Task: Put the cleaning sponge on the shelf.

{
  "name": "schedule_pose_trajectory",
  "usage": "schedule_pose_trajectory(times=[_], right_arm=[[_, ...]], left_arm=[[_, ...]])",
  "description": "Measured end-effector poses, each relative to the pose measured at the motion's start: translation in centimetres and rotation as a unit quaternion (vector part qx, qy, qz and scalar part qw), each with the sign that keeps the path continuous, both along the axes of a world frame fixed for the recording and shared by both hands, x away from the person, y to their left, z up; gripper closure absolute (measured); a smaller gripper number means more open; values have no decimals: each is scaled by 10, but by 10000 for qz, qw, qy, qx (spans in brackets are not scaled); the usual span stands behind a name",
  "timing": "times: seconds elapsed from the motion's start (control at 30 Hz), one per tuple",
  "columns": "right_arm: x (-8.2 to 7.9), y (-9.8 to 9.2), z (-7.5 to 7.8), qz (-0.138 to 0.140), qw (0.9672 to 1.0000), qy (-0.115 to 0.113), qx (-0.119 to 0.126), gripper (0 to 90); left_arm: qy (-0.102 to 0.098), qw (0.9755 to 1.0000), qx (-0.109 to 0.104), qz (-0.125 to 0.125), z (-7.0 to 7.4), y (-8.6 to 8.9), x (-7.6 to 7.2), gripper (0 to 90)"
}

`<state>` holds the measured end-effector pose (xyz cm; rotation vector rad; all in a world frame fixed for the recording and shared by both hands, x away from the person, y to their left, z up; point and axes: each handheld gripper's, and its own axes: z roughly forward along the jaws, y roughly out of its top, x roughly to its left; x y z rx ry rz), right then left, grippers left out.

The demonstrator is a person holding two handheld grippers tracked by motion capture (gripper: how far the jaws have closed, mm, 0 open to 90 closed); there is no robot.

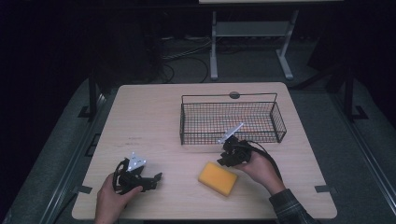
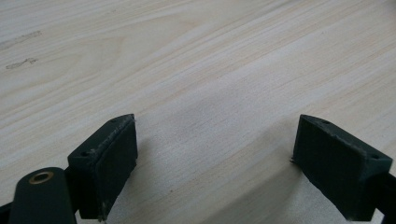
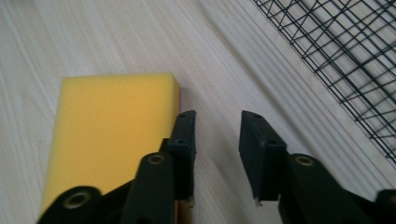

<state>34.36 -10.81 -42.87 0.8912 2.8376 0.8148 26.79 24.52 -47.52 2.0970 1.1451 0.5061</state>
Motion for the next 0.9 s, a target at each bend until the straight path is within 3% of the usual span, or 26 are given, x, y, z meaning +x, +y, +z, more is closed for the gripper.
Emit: schedule_pose_trajectory(times=[0.23,0.33,0.4,0.47,0.53,0.63,0.9], right_arm=[[-6,-3,7,-145,9997,175,-66,378],[-8,-5,9,-155,9997,174,-54,339],[-12,-5,12,-196,9996,220,-38,247],[-13,-5,12,-189,9996,202,-80,219],[-19,-4,14,-237,9994,208,-143,100],[-22,-2,14,-248,9992,242,-218,22],[-32,2,11,-165,9987,289,-374,15]], left_arm=[[-1,10000,0,0,0,0,0,129],[0,10000,0,0,0,0,0,129],[-1,10000,0,0,0,0,0,129],[0,10000,1,0,0,0,0,129],[-3,10000,3,-3,0,0,0,129],[-5,10000,9,-5,0,0,0,129],[-5,10000,6,-5,0,0,0,129]])
